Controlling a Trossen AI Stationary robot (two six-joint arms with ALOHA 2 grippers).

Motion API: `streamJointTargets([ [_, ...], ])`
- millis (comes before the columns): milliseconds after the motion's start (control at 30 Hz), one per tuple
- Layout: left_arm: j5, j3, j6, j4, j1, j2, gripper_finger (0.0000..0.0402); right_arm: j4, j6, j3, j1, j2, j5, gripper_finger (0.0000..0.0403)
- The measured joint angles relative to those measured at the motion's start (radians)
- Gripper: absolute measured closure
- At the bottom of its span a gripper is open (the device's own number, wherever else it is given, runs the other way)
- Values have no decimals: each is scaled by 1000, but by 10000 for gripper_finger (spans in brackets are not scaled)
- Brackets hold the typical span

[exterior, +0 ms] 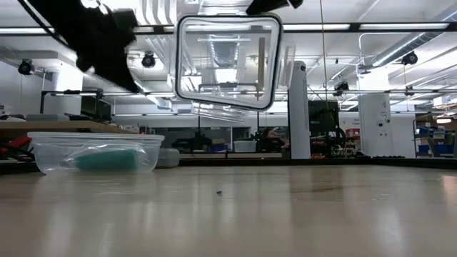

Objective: Roll bandage
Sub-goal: Close the transparent food container

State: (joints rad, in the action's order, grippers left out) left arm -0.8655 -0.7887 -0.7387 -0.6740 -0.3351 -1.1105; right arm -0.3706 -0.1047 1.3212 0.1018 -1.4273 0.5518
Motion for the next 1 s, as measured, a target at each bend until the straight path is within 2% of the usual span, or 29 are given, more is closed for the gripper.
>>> streamJointTargets([
  [100,130,0,9,-41,71,-92,391,-29,10,0,-1,26,-1,394],
  [200,257,-2,56,-33,132,-171,360,-87,41,0,-1,35,-2,394],
  [433,275,-80,77,-98,208,-301,260,-235,126,-1,-1,30,-39,394],
  [567,368,-157,78,-182,271,-360,221,-242,132,-3,0,21,-59,394],
  [767,551,-231,152,-226,355,-443,214,-238,135,-4,0,18,-63,394],
  [1000,565,-266,197,-233,378,-486,238,-235,139,-4,0,18,-63,394],
])
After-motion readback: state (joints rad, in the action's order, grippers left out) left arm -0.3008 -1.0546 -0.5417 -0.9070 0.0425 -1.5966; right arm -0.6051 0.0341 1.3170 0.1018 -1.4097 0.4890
